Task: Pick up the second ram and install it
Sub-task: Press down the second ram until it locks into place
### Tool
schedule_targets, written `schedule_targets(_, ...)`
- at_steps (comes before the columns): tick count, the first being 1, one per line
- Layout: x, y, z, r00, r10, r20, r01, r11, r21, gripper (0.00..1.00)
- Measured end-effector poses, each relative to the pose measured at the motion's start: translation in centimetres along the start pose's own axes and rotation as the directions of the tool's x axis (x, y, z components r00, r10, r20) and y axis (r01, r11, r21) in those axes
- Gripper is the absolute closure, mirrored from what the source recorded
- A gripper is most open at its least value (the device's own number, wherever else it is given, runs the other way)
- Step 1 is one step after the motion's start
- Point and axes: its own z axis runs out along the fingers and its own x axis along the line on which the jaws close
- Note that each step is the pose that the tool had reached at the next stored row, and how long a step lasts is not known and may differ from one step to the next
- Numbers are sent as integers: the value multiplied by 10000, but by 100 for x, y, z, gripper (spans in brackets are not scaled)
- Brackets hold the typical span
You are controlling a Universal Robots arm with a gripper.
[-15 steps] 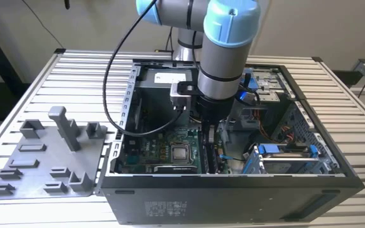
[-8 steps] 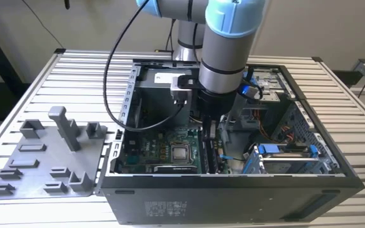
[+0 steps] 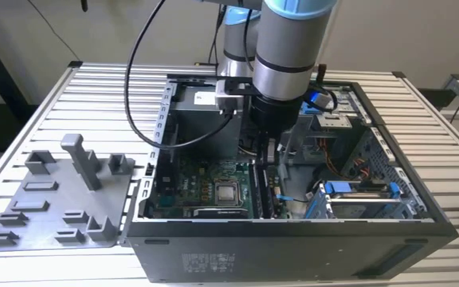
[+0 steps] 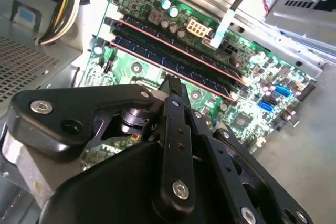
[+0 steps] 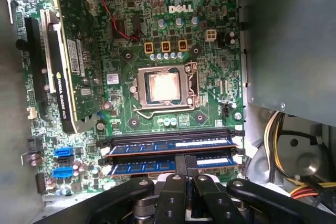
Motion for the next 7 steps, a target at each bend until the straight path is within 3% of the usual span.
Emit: schedule_targets(7,0,0,-14,10000,0,0,0,10000,0,89)
